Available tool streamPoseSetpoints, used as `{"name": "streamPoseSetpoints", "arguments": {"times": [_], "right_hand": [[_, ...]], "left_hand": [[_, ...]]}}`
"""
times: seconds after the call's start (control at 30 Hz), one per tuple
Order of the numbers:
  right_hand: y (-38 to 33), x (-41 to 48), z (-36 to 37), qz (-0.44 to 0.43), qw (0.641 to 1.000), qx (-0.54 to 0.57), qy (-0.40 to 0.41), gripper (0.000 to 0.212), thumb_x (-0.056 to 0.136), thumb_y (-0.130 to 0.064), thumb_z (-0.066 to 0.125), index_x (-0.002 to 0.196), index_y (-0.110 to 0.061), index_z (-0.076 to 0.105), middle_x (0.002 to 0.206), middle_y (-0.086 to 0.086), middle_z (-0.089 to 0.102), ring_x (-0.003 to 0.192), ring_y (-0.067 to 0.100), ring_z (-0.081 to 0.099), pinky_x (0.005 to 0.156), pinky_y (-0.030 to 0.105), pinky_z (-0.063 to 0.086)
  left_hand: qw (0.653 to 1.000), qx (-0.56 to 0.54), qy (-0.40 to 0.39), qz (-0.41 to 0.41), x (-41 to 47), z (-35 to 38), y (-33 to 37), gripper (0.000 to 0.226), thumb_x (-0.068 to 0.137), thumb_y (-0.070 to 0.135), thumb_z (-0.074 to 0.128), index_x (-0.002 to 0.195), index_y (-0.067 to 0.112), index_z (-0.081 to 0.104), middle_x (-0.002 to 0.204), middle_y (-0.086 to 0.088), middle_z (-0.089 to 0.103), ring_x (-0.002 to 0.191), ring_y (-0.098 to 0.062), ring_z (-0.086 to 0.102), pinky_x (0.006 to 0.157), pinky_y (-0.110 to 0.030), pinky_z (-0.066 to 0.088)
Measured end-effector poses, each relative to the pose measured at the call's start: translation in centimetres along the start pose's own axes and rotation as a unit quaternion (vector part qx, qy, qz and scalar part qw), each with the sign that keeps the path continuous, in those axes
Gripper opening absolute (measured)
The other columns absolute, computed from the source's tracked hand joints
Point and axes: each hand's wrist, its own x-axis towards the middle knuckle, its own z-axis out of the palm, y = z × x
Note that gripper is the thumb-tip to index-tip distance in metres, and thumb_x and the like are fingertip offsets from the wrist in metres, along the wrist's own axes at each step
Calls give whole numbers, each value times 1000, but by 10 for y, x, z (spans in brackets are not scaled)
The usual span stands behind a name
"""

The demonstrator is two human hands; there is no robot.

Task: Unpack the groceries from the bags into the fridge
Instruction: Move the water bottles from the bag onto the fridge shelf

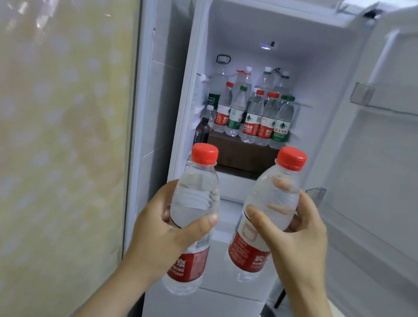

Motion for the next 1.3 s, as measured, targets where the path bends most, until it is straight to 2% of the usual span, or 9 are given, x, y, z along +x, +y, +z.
{"name": "streamPoseSetpoints", "arguments": {"times": [0.2,0.27,0.37,0.6,0.7,0.77,0.9,1.17,1.3], "right_hand": [[35,60,28,-15,1000,-17,19,46,69,-14,82,98,-45,63,92,-19,71,86,5,69,70,23,54],[43,82,40,-25,999,-23,21,47,69,-14,82,93,-50,63,92,-20,71,87,4,69,66,19,55],[52,114,59,-39,998,-33,23,48,69,-12,83,88,-51,63,90,-22,71,85,0,68,65,11,52],[86,166,93,-41,998,-38,40,45,70,-10,82,93,-43,63,89,-20,72,83,1,69,64,11,53],[101,183,98,-32,998,-39,44,44,70,-10,82,94,-41,64,89,-20,72,82,1,69,64,11,53],[111,195,100,-31,998,-43,46,44,70,-10,82,95,-41,64,88,-21,72,82,1,69,63,11,53],[132,222,100,-25,998,-41,47,42,69,-14,82,94,-42,64,90,-20,72,83,2,69,64,13,54],[174,295,94,-30,999,-18,42,42,69,-17,83,98,-41,65,93,-18,73,86,4,70,73,29,56],[195,337,87,-29,999,-9,36,43,68,-23,83,100,-44,65,96,-21,71,88,2,69,75,31,56]], "left_hand": [[1000,-5,-5,13,76,-2,-31,55,58,53,76,109,42,59,99,18,71,90,-3,68,66,-18,55],[1000,-2,-6,19,104,-4,-38,54,63,49,83,111,40,59,100,18,70,91,-2,68,66,-17,54],[999,-6,-16,28,145,-8,-47,50,65,43,78,111,37,59,100,17,70,92,-2,67,67,-14,55],[999,-26,-35,29,214,-13,-74,56,57,55,79,106,40,56,98,17,70,90,-3,68,70,-19,54],[999,-21,-24,23,234,-11,-86,57,58,54,84,104,39,53,96,23,68,86,2,67,65,-12,53],[999,-18,-24,18,247,-9,-93,52,59,50,77,103,37,53,96,27,66,87,6,64,63,-7,50],[999,-7,-23,21,272,1,-106,50,60,48,72,105,41,52,98,31,64,89,8,63,63,-9,52],[999,9,-5,39,334,37,-120,48,65,52,68,109,47,51,103,38,61,92,14,60,60,-7,50],[999,3,14,36,372,59,-127,49,67,49,69,113,44,52,102,30,65,91,12,63,62,-10,51]]}}
